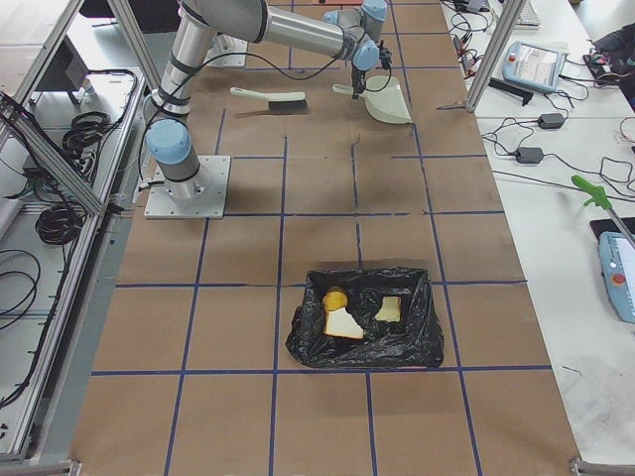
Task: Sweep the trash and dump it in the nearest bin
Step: 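Lower the dustpan onto the table and open the right gripper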
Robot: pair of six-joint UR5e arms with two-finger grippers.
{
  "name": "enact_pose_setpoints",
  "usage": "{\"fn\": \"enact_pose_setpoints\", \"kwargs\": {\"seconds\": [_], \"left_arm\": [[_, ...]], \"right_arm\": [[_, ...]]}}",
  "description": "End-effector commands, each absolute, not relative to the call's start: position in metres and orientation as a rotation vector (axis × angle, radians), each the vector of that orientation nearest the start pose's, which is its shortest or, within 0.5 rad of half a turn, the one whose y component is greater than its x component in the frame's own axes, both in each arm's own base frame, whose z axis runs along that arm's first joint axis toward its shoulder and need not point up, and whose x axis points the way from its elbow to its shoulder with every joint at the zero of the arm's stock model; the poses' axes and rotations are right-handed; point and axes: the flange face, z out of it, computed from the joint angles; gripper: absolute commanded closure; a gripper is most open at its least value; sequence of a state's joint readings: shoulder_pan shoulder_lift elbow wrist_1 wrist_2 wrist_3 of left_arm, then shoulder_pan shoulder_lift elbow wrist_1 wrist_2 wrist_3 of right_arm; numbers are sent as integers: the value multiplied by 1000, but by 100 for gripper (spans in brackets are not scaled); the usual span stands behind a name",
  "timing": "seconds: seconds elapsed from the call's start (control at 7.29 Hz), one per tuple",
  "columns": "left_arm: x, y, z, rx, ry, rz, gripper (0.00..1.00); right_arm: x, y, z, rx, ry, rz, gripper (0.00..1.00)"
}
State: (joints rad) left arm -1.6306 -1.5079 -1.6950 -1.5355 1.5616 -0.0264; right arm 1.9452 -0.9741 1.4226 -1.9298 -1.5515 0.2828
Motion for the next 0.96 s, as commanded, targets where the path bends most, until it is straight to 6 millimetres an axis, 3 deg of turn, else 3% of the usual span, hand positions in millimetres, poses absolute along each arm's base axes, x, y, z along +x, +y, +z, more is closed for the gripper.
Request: {"fn": "enact_pose_setpoints", "kwargs": {"seconds": [0.0, 0.41, 0.55, 0.82], "left_arm": [[-162, -453, 460, 51, 3149, 42, 0], [-162, -453, 461, 51, 3149, 39, 0], [-161, -452, 461, 51, 3147, 42, 0], [-161, -452, 462, 51, 3146, 39, 0]], "right_arm": [[374, -588, 240, -127, 3146, 125, 99], [371, -593, 234, -115, 3144, 119, 96], [371, -593, 233, -115, 3143, 117, 81], [372, -597, 236, -110, 3137, 65, 2]]}}
